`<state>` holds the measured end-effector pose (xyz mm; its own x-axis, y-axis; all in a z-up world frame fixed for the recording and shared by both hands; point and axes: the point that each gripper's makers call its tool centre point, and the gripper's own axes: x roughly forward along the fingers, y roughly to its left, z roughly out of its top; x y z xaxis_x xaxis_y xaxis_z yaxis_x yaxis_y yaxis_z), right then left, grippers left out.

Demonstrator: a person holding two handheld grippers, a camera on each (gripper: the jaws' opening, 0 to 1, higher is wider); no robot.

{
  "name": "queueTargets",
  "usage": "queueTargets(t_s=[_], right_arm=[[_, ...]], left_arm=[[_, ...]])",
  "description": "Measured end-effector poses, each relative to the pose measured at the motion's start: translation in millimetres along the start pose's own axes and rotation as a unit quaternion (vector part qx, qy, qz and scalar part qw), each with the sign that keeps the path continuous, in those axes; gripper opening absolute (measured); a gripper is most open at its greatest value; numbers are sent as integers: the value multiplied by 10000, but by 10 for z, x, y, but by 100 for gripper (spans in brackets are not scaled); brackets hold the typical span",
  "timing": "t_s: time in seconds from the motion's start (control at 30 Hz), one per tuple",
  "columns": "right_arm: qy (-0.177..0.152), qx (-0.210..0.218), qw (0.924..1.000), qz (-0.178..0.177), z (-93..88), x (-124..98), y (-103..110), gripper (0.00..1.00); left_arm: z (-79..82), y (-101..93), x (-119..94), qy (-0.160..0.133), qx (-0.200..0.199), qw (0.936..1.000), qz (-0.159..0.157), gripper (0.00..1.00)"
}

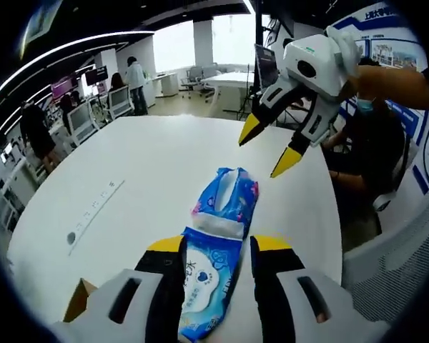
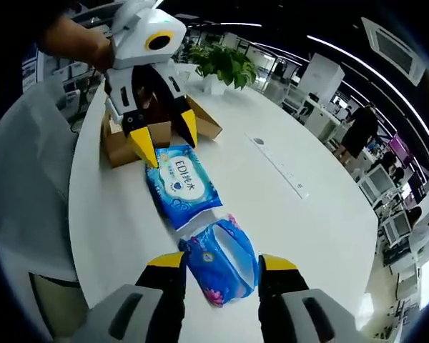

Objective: Operate the shoe box by opening the lid, removing the specified soft item, and placing it in the target area until the item is outside and the box remains undamaged.

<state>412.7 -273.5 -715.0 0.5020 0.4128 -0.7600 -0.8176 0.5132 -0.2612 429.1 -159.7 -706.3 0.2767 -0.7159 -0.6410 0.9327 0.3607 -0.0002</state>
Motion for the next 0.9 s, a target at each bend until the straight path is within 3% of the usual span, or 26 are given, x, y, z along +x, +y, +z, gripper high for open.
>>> queueTargets(t_s=[0.4,0.9], right_arm=[[-150,-71,9996,226,289,-16,226,53],[-266,-338,9967,691,659,33,642,63]], left_arm=[[-133,-2,-551,-319,-296,9987,265,52],[-515,-41,-1186,-637,-834,9923,656,72]])
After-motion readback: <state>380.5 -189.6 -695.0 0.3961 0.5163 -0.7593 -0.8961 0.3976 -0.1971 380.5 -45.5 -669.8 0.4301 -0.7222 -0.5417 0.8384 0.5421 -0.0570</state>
